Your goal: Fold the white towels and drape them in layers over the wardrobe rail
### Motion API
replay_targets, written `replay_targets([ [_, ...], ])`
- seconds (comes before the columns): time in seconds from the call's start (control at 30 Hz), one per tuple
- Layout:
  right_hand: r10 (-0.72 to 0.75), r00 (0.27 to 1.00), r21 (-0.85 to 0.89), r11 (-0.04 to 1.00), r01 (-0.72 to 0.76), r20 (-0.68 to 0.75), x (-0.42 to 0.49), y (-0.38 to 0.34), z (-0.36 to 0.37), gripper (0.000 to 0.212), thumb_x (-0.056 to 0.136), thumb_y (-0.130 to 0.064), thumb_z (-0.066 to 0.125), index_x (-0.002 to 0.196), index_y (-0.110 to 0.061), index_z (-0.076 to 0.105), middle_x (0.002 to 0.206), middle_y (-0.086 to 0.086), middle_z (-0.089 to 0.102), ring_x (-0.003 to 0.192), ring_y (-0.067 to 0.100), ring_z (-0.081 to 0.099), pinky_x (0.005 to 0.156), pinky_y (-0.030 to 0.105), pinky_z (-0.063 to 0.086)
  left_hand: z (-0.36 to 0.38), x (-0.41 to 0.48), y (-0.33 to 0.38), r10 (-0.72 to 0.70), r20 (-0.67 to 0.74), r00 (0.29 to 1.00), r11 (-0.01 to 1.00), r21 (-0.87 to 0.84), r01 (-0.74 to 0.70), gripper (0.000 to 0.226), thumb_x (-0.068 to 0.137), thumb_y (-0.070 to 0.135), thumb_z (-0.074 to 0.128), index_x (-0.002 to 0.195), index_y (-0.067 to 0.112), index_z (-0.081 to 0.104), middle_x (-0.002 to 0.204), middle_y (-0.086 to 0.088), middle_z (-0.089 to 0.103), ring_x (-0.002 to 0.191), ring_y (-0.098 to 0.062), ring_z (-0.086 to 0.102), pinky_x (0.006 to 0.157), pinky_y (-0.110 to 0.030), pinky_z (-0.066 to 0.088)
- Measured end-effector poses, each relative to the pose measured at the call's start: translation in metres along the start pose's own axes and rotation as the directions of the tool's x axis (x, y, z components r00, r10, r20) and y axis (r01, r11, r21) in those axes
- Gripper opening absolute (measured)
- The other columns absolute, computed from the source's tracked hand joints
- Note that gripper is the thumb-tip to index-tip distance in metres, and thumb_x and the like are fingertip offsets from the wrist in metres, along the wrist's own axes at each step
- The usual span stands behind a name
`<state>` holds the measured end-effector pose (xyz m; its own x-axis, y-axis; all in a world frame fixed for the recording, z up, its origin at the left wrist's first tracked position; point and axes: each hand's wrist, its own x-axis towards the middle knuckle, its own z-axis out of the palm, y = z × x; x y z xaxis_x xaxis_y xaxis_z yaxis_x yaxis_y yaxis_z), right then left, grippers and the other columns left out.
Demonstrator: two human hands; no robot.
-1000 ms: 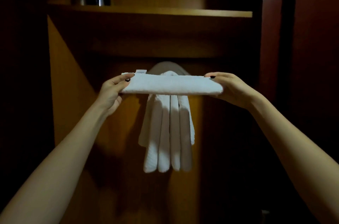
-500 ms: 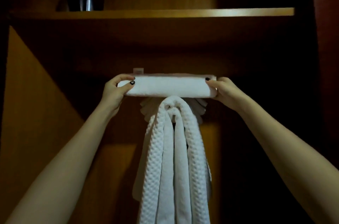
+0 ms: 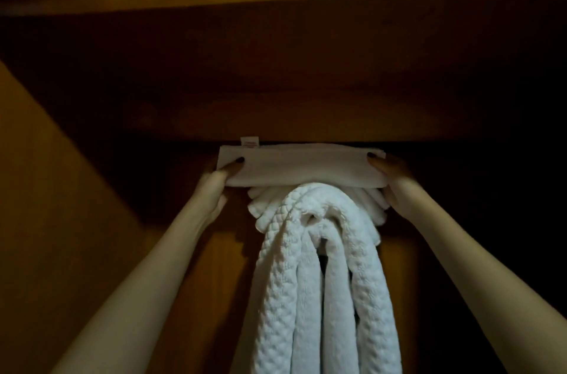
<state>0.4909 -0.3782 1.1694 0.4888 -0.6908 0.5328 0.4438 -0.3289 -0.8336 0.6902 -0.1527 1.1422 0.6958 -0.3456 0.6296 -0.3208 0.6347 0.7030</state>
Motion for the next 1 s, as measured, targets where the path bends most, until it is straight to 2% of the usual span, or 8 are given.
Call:
replay_targets([
  [0.23,-0.025,0.997,0.004,1.000,0.026,-0.076,0.006,0.003,-0.009,0.046,0.101,-0.027,0.051,0.145,-0.018,0.042,0.143,0.006,0.049,0.130,0.025,0.048,0.106,0.044,0.042,0.021,0.015,-0.021,0.086,0.085,0.993,0.995,0.051,-0.090,0.034,0.097,0.022,0.056,0.131,0.022,0.051,0.119,0.001,0.063,0.109,-0.017,0.063,0.080,-0.029,0.055],
  [0.33,0.041,0.994,0.033,0.999,-0.038,-0.102,0.008,0.001,-0.006,0.045,0.101,-0.025,0.051,0.144,-0.014,0.044,0.142,0.009,0.049,0.130,0.027,0.048,0.100,0.040,0.043,0.017,0.025,-0.028,0.109,0.079,0.991,0.983,0.139,-0.120,0.037,0.099,0.026,0.053,0.135,0.021,0.048,0.124,-0.002,0.060,0.111,-0.019,0.060,0.089,-0.037,0.053],
  [0.47,0.201,0.979,0.113,0.973,-0.199,-0.008,0.002,-0.005,-0.009,0.034,0.101,-0.026,0.048,0.125,-0.005,0.058,0.123,0.019,0.062,0.107,0.028,0.062,0.083,0.037,0.051,0.014,0.034,-0.033,-0.103,0.048,0.994,0.978,0.186,0.092,0.048,0.095,0.035,0.058,0.139,0.019,0.048,0.132,-0.009,0.058,0.115,-0.024,0.059,0.092,-0.040,0.052],
  [0.6,0.219,0.975,0.121,0.968,-0.222,0.036,0.002,-0.012,-0.008,0.030,0.102,-0.022,0.041,0.110,-0.002,0.063,0.126,0.024,0.061,0.115,0.035,0.060,0.101,0.045,0.046,0.017,0.037,-0.023,-0.262,0.036,0.964,0.958,0.133,0.255,0.037,0.095,0.027,0.059,0.129,0.013,0.056,0.119,-0.013,0.063,0.102,-0.026,0.062,0.072,-0.034,0.053],
  [0.77,0.211,0.977,0.161,0.966,-0.203,-0.029,-0.004,-0.003,0.003,0.034,0.102,-0.035,0.044,0.119,-0.011,0.058,0.107,0.015,0.063,0.094,0.025,0.060,0.085,0.038,0.046,0.018,0.016,-0.024,-0.219,0.138,0.966,0.953,-0.181,0.242,0.036,0.095,0.025,0.058,0.126,0.006,0.059,0.124,-0.021,0.063,0.109,-0.030,0.065,0.088,-0.038,0.053],
  [0.83,0.057,0.989,0.077,0.996,-0.047,-0.135,-0.002,-0.001,0.002,0.028,0.102,-0.024,0.047,0.126,-0.013,0.055,0.111,0.009,0.063,0.095,0.021,0.061,0.074,0.030,0.050,0.019,0.005,-0.026,-0.140,0.114,0.984,0.945,-0.280,0.167,0.041,0.094,0.017,0.059,0.134,0.008,0.052,0.127,-0.017,0.061,0.111,-0.027,0.063,0.091,-0.039,0.053],
  [0.9,-0.024,0.980,0.048,0.998,0.035,-0.198,-0.005,-0.002,0.002,0.022,0.103,-0.015,0.044,0.122,-0.015,0.055,0.102,0.003,0.062,0.087,0.015,0.061,0.062,0.024,0.050,0.022,-0.007,-0.022,0.109,-0.012,0.994,0.994,-0.012,-0.109,0.050,0.093,0.009,0.060,0.140,0.012,0.043,0.131,-0.007,0.055,0.114,-0.020,0.058,0.089,-0.022,0.051],
  [1.0,0.017,0.987,0.082,0.997,-0.004,-0.159,-0.013,-0.001,0.005,0.022,0.105,-0.014,0.038,0.116,-0.018,0.057,0.101,0.004,0.062,0.085,0.016,0.062,0.068,0.029,0.051,0.022,-0.023,-0.020,0.620,0.021,0.785,0.609,0.618,-0.498,0.041,0.089,0.009,0.064,0.128,0.003,0.052,0.129,-0.015,0.049,0.117,-0.021,0.047,0.092,0.001,0.029],
])
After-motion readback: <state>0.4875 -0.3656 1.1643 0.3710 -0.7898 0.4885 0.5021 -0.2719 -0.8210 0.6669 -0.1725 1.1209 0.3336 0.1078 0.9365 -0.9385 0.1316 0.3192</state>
